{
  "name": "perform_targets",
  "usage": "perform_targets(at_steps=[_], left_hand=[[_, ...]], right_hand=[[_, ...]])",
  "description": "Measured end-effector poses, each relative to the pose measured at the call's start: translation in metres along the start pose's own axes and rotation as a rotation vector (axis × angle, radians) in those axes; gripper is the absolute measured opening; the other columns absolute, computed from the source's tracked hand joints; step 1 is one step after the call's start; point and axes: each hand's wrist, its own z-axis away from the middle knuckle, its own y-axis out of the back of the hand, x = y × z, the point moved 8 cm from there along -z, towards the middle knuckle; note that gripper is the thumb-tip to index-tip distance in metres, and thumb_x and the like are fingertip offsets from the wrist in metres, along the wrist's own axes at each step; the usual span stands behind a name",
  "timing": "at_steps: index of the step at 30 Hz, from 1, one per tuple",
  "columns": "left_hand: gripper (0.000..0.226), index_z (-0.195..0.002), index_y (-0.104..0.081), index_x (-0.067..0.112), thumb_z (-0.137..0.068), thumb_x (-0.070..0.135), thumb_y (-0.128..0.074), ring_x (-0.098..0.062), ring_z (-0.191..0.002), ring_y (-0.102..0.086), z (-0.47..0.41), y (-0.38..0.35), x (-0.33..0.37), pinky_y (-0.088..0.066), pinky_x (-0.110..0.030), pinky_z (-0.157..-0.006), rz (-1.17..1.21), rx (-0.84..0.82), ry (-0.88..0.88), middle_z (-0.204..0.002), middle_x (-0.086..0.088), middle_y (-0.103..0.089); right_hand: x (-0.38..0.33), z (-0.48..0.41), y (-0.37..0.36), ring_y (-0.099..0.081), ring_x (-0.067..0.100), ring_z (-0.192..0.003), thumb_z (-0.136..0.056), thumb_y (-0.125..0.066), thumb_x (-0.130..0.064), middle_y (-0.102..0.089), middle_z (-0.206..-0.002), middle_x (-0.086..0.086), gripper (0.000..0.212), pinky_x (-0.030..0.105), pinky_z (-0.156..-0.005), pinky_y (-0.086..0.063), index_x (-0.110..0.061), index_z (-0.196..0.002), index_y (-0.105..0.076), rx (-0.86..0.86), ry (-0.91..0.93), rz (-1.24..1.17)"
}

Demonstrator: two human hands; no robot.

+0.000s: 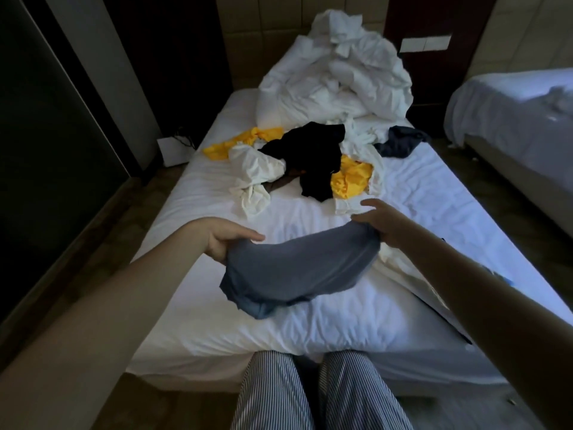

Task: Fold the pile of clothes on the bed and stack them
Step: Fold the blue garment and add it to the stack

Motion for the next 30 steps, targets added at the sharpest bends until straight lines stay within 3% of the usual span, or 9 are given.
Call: perform_targets(at_steps=[4,7,10,12,16,22,25,27,30], left_hand=[[0.011,-0.104,-0.057,0.019,-0.096,0.014,-0.051,-0.020,-0.085,-0.057,0.010,0.015,0.029,-0.047,-0.035,-0.075,0.175,0.168,-0.349,-0.097,-0.006,-0.061],[0.022,-0.113,-0.059,0.015,-0.100,0.010,-0.043,-0.012,-0.085,-0.058,0.027,0.023,0.062,-0.052,-0.022,-0.066,0.280,0.224,-0.606,-0.089,0.003,-0.068],[0.017,-0.098,-0.064,0.005,-0.097,0.006,-0.047,-0.011,-0.080,-0.064,0.036,0.017,0.068,-0.055,-0.017,-0.061,0.028,0.165,-0.580,-0.085,-0.001,-0.070],[0.018,-0.107,-0.062,-0.002,-0.091,0.000,-0.057,-0.014,-0.084,-0.066,0.041,0.017,0.067,-0.055,-0.019,-0.068,-0.203,0.170,-0.545,-0.098,-0.010,-0.066],[0.012,-0.082,-0.065,0.006,-0.082,-0.006,-0.062,-0.018,-0.081,-0.058,0.059,0.026,0.089,-0.047,-0.023,-0.068,-0.555,0.445,-0.654,-0.081,-0.008,-0.062],[0.017,-0.075,-0.055,0.005,-0.084,0.017,-0.063,-0.026,-0.081,-0.054,0.071,0.043,0.118,-0.038,-0.030,-0.065,-0.775,0.707,-0.685,-0.081,-0.015,-0.057],[0.029,-0.065,-0.054,0.008,-0.083,0.028,-0.065,-0.030,-0.085,-0.056,0.070,0.052,0.122,-0.040,-0.034,-0.071,-0.898,0.780,-0.670,-0.081,-0.014,-0.059],[0.036,-0.054,-0.045,0.017,-0.080,0.034,-0.065,-0.031,-0.083,-0.055,0.070,0.054,0.124,-0.041,-0.037,-0.069,-0.975,0.804,-0.682,-0.072,-0.008,-0.053],[0.037,-0.055,-0.045,0.016,-0.086,0.027,-0.064,-0.030,-0.077,-0.055,0.064,0.054,0.122,-0.039,-0.036,-0.063,-0.988,0.789,-0.664,-0.066,-0.005,-0.052]], right_hand=[[-0.015,0.010,0.019,-0.051,0.017,-0.082,-0.089,-0.060,-0.009,-0.059,-0.088,0.007,0.021,0.015,-0.053,-0.039,-0.003,-0.109,-0.066,0.090,0.228,-0.010],[-0.036,0.006,0.024,-0.054,0.016,-0.092,-0.089,-0.061,-0.010,-0.062,-0.099,0.010,0.025,0.015,-0.063,-0.046,-0.001,-0.111,-0.066,0.114,0.281,-0.127],[-0.048,0.006,0.020,-0.053,0.017,-0.092,-0.087,-0.063,-0.008,-0.061,-0.097,0.008,0.023,0.012,-0.063,-0.042,-0.001,-0.108,-0.068,0.049,0.290,0.130],[-0.054,0.004,0.023,-0.053,0.018,-0.091,-0.085,-0.064,-0.004,-0.061,-0.095,0.010,0.022,0.009,-0.058,-0.041,0.000,-0.106,-0.068,0.026,0.306,0.212],[-0.076,0.006,0.017,-0.051,0.024,-0.094,-0.090,-0.047,0.004,-0.062,-0.110,0.017,0.025,0.027,-0.076,-0.038,-0.004,-0.096,-0.069,0.007,0.370,0.369],[-0.078,0.019,-0.004,-0.046,0.019,-0.086,-0.089,-0.062,-0.029,-0.053,-0.097,0.010,0.035,0.028,-0.065,-0.034,0.001,-0.105,-0.060,-0.259,0.354,0.927],[-0.083,0.016,-0.002,-0.053,0.025,-0.101,-0.089,-0.058,-0.019,-0.059,-0.105,0.013,0.026,0.030,-0.077,-0.035,-0.001,-0.109,-0.060,-0.149,0.503,1.210],[-0.091,0.013,0.003,-0.052,0.030,-0.108,-0.090,-0.056,-0.020,-0.053,-0.089,0.006,0.015,0.030,-0.080,-0.035,-0.009,-0.098,-0.063,-0.020,0.579,1.220],[-0.096,0.002,0.012,-0.046,0.027,-0.112,-0.092,-0.051,-0.027,-0.052,-0.097,0.003,0.013,0.036,-0.086,-0.026,-0.022,-0.092,-0.063,0.075,0.542,1.167]])
